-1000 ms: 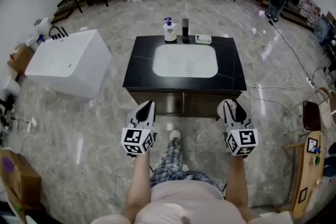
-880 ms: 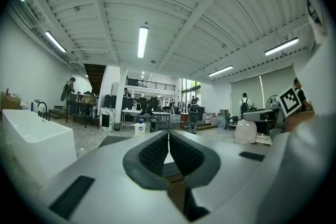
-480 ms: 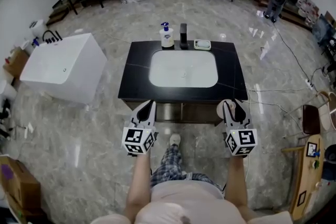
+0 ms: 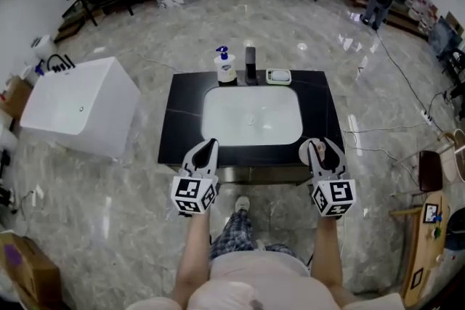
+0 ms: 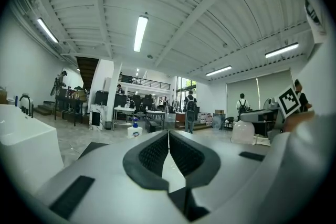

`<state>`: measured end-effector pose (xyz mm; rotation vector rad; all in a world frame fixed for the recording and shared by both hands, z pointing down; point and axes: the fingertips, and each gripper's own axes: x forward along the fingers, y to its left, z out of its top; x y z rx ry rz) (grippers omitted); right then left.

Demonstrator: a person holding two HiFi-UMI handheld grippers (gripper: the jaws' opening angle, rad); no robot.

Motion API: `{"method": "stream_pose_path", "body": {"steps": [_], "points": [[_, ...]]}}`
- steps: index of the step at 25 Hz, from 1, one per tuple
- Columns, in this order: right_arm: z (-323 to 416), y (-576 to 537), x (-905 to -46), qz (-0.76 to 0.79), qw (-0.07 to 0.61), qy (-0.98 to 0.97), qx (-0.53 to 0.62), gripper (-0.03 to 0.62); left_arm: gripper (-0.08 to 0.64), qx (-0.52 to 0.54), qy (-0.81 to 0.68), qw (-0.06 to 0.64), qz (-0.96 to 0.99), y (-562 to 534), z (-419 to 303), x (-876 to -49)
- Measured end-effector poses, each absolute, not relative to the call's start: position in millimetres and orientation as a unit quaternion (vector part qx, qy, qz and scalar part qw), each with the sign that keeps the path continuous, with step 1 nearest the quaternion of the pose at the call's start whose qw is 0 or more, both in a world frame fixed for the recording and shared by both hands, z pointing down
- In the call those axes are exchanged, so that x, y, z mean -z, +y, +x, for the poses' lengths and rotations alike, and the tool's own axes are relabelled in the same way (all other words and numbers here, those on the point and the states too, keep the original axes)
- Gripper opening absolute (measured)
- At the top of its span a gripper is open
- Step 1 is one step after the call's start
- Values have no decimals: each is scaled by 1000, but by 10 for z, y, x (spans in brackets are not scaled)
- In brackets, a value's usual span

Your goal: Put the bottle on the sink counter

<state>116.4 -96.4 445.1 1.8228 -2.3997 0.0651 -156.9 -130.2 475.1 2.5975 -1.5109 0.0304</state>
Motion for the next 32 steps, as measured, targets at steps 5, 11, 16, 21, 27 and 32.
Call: {"method": "stream_pose_path", "body": {"steps": [5,11,16,21,27,32], "points": [[1131,-1502,-4484,606,63,-793,-25,144,29,-12,-496,68,865,-1884,-1549,-4759],[1065,-2088,-4477,610,61,-790,-22,144,29,-18,-492,56,869,-2503,-1546,-4752],[1022,-2448,-4471,610,53,-791,-22,144,29,-20,-486,45,873,-2861,-1458,-4728],[1054,-2645,-4491,606,58,-792,-30,144,29,-23,-474,51,879,-3048,-1321,-4715],[1151,-2816,-4470,607,56,-792,-30,144,29,-25,-461,52,886,-3241,-1073,-4688],[1398,-2860,-4500,623,54,-780,-33,144,29,-30,-432,51,900,-3367,-646,-4700]]}}
